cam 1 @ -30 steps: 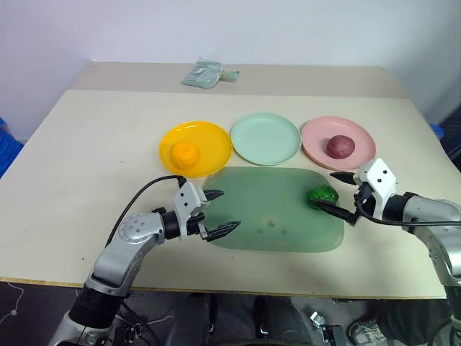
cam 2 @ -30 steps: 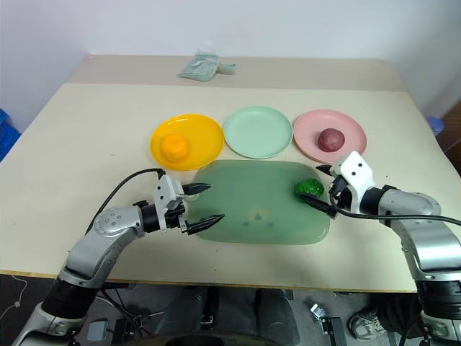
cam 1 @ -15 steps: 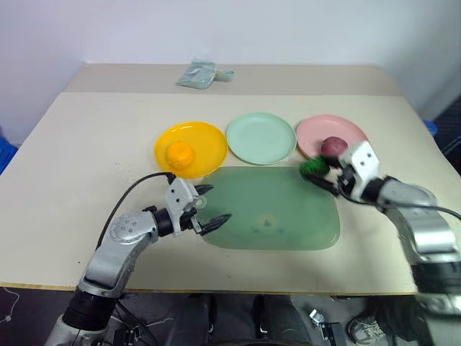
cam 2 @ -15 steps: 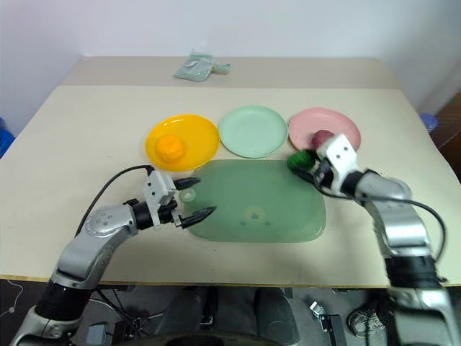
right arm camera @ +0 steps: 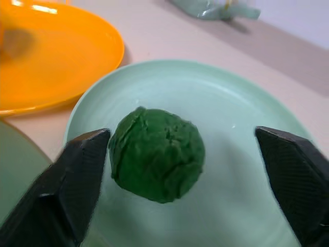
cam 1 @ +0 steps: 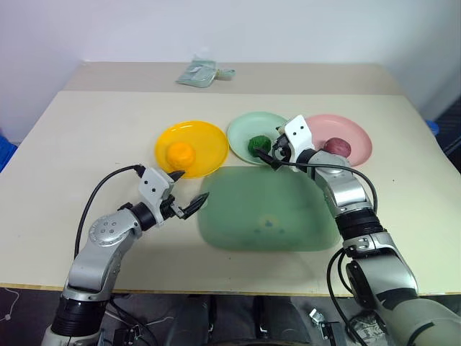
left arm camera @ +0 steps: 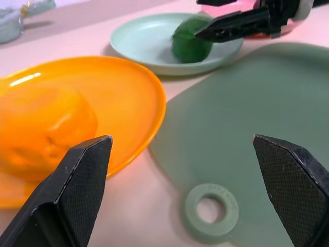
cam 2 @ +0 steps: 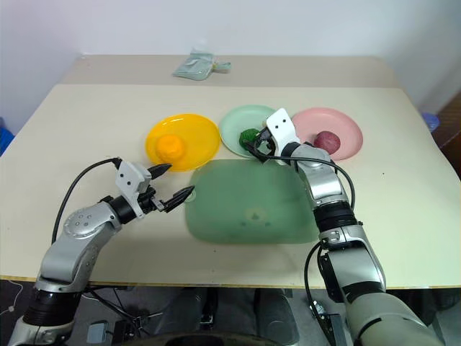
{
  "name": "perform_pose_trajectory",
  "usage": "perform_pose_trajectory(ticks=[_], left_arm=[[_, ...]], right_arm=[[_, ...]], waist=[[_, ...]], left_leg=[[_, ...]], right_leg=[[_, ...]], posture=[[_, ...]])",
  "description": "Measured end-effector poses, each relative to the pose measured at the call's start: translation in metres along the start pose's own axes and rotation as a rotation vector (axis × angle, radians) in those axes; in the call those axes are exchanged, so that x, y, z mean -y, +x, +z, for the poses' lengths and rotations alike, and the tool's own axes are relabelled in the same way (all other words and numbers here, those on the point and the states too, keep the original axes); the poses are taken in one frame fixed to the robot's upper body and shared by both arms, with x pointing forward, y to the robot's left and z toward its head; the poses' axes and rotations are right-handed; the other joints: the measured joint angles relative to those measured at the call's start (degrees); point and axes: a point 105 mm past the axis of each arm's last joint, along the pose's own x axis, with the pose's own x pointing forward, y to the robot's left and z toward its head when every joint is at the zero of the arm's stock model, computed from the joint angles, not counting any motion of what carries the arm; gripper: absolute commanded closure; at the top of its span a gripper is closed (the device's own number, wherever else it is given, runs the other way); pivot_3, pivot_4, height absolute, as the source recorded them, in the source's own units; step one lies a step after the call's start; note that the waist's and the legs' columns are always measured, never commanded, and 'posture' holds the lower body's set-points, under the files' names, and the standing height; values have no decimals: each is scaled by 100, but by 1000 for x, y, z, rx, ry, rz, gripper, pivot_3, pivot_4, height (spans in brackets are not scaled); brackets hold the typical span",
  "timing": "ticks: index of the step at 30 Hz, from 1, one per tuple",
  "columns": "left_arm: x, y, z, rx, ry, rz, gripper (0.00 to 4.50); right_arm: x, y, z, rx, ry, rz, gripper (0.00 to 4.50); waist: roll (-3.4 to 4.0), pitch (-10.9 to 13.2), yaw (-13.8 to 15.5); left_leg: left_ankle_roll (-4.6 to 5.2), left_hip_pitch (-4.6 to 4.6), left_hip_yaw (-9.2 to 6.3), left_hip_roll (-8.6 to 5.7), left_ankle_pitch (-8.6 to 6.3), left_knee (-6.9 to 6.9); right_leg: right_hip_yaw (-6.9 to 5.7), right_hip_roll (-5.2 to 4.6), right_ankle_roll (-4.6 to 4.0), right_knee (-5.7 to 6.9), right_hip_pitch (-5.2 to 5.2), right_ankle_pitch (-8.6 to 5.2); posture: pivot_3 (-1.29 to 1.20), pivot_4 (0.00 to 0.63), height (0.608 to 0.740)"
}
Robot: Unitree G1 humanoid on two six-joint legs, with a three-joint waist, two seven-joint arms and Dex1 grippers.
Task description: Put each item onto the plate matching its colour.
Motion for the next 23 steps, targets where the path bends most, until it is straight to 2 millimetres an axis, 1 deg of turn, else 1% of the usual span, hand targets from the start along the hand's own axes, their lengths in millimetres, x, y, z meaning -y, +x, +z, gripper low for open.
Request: perform_pose_trajectory(ticks=[2, 3, 4, 7, 8, 9, 10, 12, 14, 16, 23], left_arm=[[0, -4, 1, -1, -5, 16, 0], [-3, -8, 0, -5, -10, 34, 0], [-9, -15, -3, -20, -10, 64, 0], [-28, -34, -10, -65, 4, 145, 0], [-34, -42, -13, -82, 5, 173, 0], [-39, -45, -15, -90, 2, 190, 0], [-43, -51, -16, -96, -3, 207, 0], [-53, -64, -25, -128, -10, 245, 0], [-60, -74, -30, -153, -16, 273, 0], [-62, -79, -32, -158, -20, 276, 0], [-62, -78, -31, -150, -18, 269, 0]], right_arm=[[7, -14, 6, 43, -10, 3, 58], [12, -28, 6, 57, -14, 10, 58], [19, -45, 0, 47, -16, 13, 58], [41, -95, -27, -50, 9, -4, 58], [46, -111, -35, -83, 23, -3, 58], [48, -126, -41, -112, 37, 3, 58], [46, -142, -47, -146, 46, 27, 58], [42, -165, -55, -194, 63, 60, 58], [42, -176, -59, -218, 82, 58, 58], [47, -179, -58, -213, 80, 32, 58], [54, -181, -60, -223, 82, 6, 58]], waist=[[0, 0, 12], [0, 0, 35], [0, 0, 60], [1, 0, 119], [1, 0, 125], [4, 0, 129], [5, 0, 133], [6, -1, 112], [6, -1, 71], [6, -1, 47], [6, -1, 53]], left_leg=[[1, 0, -1, 0, 0, -2], [2, -1, -2, 0, -1, -3], [6, 0, -4, 0, -3, -2], [9, 2, -2, 0, -5, 1], [37, 5, -1, 1, -21, 0], [42, 6, -1, 1, -24, 0], [44, 7, -2, 3, -25, -1], [45, 10, -1, 6, -26, -3], [45, 17, 0, 9, -26, -2], [45, 23, 0, 9, -26, -2], [44, 23, 0, 9, -26, -2]], right_leg=[[0, 0, 0, 0, 1, 0], [0, -1, 0, -2, 2, 0], [0, -2, 0, -4, 6, 0], [2, -5, 0, -7, 10, 0], [2, -5, -1, -8, 12, 0], [3, -5, -1, -7, 13, 0], [2, -5, -1, -7, 13, -1], [3, -4, -1, -9, 15, -1], [4, -3, -1, -8, 21, -1], [5, -4, -2, -7, 27, -1], [4, -7, -3, -9, 27, -1]], posture=[[0, 150, 740], [0, 150, 740], [0, 150, 740], [0, 150, 740], [0, 150, 740], [0, 150, 740], [0, 150, 740], [0, 150, 740], [0, 150, 740], [0, 150, 740], [0, 150, 740]])
